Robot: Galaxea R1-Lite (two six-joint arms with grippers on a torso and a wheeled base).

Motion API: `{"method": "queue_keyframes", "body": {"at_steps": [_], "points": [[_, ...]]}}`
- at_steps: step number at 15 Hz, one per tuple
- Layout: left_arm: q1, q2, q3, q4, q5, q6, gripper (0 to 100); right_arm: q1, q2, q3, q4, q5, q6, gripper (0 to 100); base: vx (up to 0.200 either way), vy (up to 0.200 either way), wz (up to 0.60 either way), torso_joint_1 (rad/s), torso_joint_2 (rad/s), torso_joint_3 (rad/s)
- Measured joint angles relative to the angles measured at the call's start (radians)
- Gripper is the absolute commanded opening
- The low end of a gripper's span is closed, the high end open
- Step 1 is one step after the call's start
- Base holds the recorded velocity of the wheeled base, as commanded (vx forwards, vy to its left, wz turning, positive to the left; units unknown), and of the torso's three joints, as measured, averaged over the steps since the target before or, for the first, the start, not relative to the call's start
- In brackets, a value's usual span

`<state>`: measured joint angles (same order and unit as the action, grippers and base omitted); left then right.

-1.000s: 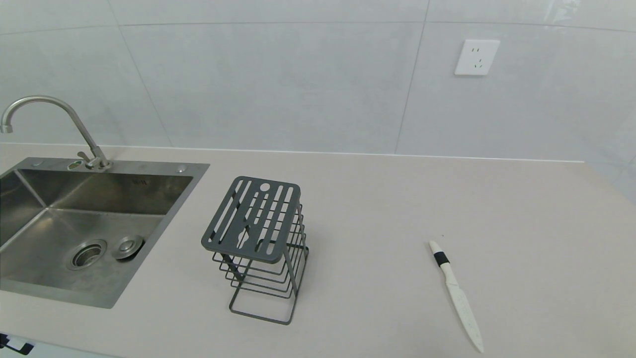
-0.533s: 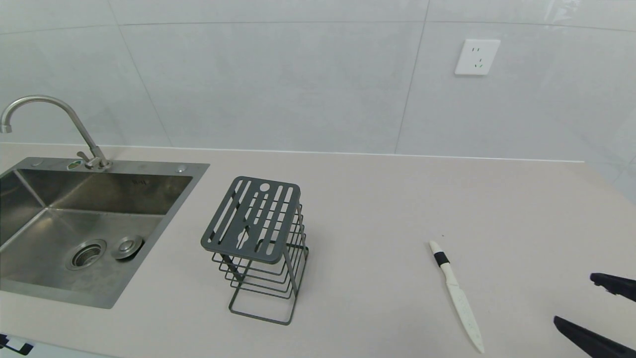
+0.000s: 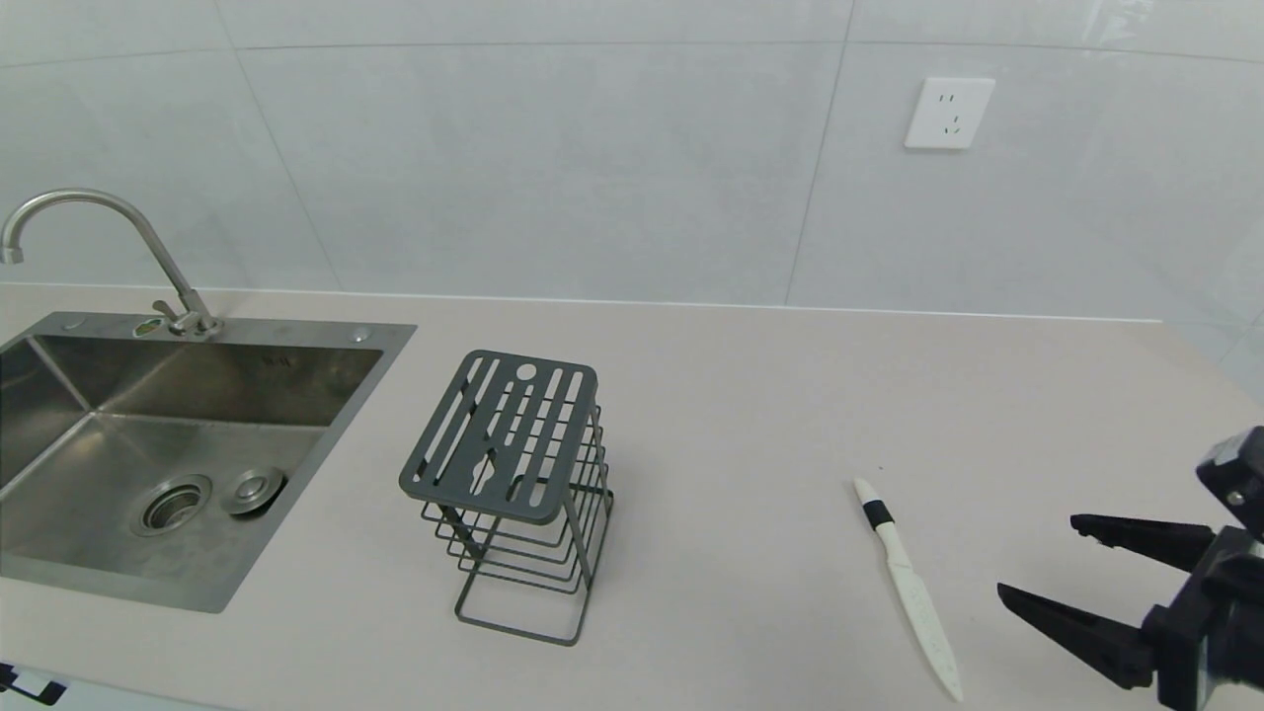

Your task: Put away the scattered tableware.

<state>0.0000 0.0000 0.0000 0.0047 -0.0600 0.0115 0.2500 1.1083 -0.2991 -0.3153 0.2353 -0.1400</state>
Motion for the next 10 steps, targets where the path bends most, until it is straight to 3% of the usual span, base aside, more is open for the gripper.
{"method": "queue_keyframes", "body": {"at_steps": [5, 10], "points": [[0.000, 0.000, 0.000, 0.000, -0.001, 0.000, 100, 0.025, 0.146, -0.039, 0.002, 0.023, 0.120, 100, 0.000, 0.000, 0.00, 0.000, 0.00, 0.000], [0.000, 0.000, 0.000, 0.000, 0.000, 0.000, 100, 0.131, 0.319, -0.136, 0.007, -0.165, 0.220, 100, 0.000, 0.000, 0.00, 0.000, 0.00, 0.000]]}}
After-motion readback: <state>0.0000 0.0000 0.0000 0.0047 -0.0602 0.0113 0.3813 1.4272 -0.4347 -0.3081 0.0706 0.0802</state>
